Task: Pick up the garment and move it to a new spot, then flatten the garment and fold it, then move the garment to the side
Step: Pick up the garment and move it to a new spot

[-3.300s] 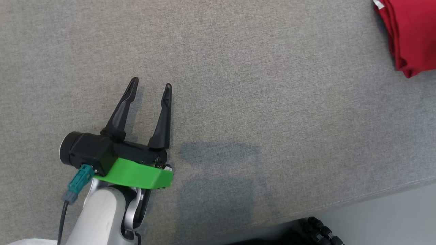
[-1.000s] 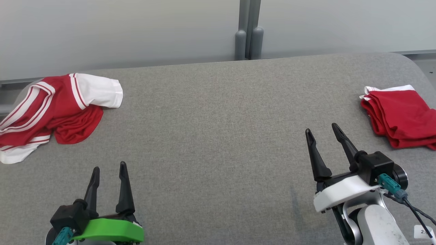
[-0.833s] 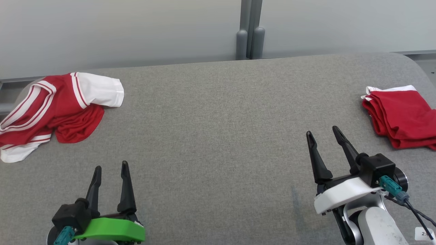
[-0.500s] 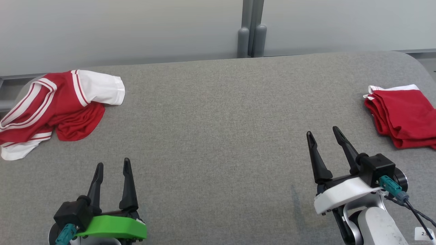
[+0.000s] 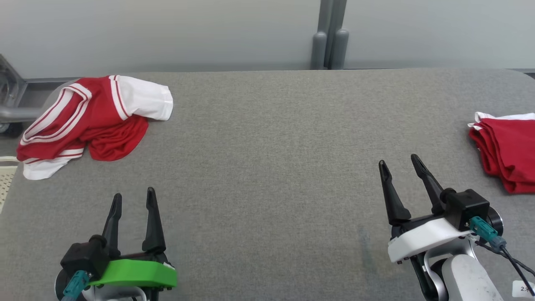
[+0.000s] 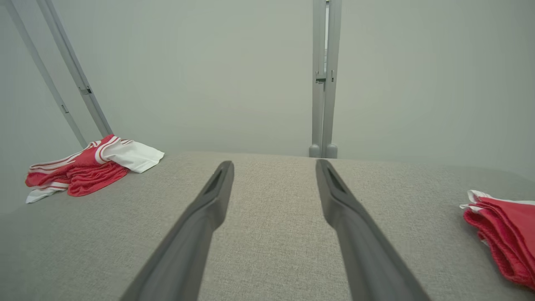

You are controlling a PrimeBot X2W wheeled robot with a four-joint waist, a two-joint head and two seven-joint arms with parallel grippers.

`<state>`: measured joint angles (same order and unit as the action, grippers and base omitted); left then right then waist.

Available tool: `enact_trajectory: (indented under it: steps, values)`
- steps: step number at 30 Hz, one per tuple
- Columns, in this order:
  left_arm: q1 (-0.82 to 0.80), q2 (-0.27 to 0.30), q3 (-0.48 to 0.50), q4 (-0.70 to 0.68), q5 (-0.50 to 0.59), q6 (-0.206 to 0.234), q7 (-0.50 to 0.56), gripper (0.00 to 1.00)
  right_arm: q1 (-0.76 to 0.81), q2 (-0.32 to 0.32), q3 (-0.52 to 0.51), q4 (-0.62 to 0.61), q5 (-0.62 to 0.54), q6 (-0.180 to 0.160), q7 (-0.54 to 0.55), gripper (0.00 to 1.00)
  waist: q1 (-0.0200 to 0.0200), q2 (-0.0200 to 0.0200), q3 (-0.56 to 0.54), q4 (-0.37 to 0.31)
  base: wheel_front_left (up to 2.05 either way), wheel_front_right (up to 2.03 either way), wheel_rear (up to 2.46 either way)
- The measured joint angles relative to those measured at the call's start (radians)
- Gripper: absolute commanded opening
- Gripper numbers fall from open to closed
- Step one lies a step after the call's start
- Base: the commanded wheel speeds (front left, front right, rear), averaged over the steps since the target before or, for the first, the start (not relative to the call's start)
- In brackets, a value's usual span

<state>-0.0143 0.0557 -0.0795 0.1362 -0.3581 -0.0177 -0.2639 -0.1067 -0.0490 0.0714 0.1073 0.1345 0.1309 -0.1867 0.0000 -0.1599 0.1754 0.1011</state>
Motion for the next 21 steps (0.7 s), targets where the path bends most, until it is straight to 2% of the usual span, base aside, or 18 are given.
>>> enact_trajectory:
  steps: [6,21]
  values:
    - [-0.012,0.0,0.008,-0.007,0.009,-0.008,0.0,1.0,0.003,0.0,-0.016,-0.007,0.0,0.0,0.0,1.0,0.0,0.0,0.003,0.086,0.0,0.0,0.0]
    - [0.018,-0.003,0.035,-0.027,0.008,-0.004,0.0,1.0,0.005,0.0,-0.016,-0.04,-0.006,0.0,0.004,1.0,0.0,0.0,0.025,0.362,0.0,0.0,0.0]
